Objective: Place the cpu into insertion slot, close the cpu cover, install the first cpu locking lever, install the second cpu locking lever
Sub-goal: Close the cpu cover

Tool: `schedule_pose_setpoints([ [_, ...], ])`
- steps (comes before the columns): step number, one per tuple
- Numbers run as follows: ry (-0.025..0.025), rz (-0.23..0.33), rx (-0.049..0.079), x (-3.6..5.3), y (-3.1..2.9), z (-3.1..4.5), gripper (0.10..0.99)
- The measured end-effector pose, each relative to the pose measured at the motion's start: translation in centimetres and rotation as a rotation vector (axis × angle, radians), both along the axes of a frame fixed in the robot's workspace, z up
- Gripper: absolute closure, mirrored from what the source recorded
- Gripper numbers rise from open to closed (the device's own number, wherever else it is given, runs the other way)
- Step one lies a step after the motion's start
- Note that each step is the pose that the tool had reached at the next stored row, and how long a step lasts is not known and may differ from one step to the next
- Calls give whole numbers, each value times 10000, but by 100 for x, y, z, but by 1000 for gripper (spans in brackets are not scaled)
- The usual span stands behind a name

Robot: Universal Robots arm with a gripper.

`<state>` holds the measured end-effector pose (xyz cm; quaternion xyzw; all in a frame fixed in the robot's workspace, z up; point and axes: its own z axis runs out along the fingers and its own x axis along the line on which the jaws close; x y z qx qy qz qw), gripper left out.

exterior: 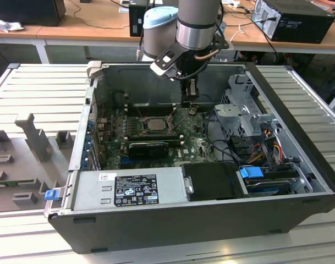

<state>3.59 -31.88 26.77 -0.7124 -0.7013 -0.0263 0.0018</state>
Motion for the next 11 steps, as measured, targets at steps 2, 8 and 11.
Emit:
schedule_pose_setpoints([
  [2,0,2,2,47,1,-11,980],
  [8,1,9,1,157,-6,-77,980],
  [11,1,9,1,157,-16,-135,980],
])
